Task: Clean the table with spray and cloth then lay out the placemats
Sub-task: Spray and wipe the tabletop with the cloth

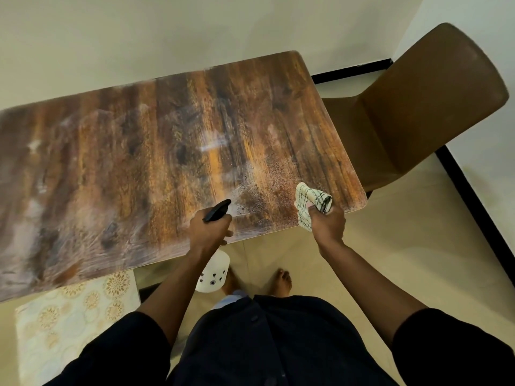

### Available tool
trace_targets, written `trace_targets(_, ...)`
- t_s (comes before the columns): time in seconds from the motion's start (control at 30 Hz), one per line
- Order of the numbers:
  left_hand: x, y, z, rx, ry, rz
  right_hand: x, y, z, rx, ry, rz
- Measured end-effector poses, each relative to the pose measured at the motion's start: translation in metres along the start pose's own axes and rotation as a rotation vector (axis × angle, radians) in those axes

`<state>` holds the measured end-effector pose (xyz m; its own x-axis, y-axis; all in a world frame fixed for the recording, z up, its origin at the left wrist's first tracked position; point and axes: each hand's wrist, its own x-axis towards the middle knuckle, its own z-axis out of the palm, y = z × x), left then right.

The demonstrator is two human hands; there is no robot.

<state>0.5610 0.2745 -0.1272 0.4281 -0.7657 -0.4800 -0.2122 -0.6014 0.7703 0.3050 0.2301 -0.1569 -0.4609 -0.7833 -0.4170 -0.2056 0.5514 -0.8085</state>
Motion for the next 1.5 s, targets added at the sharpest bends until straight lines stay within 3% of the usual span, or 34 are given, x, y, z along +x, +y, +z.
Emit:
trace_targets(0.2,0.001,-0.002,0.000,0.052,-0.082,0.039,0.002,0.005,-0.005,-0.007,0.019,0.011)
trace_targets(0.53,0.001,-0.031,-0.016,0.127,-0.043,-0.017,0.006,-0.003,-0.005,-0.145,0.067,-0.067)
trace_targets(0.8,0.007,-0.046,-0.043,0.114,-0.088,-0.052,0.018,-0.022,0.014,-0.412,0.074,-0.383)
trace_targets(0.9,0.010,-0.052,-0.056,0.130,-0.111,-0.040,0.030,-0.012,0.036,-0.570,-0.015,-0.494)
trace_targets(1.07,0.014,-0.059,-0.075,0.130,-0.127,-0.066,-0.001,0.020,0.086,-0.973,-0.395,-0.504)
trace_targets(1.3,0.023,-0.066,-0.098,0.097,-0.167,-0.048,-0.068,0.027,0.153,-1.091,-0.670,-0.605)
trace_targets(1.4,0.028,-0.064,-0.104,0.107,-0.188,-0.030,-0.080,0.030,0.165,-1.114,-0.700,-0.668)
trace_targets(1.5,0.034,-0.062,-0.107,0.098,-0.226,-0.040,-0.074,0.035,0.162,-1.116,-0.627,-0.733)
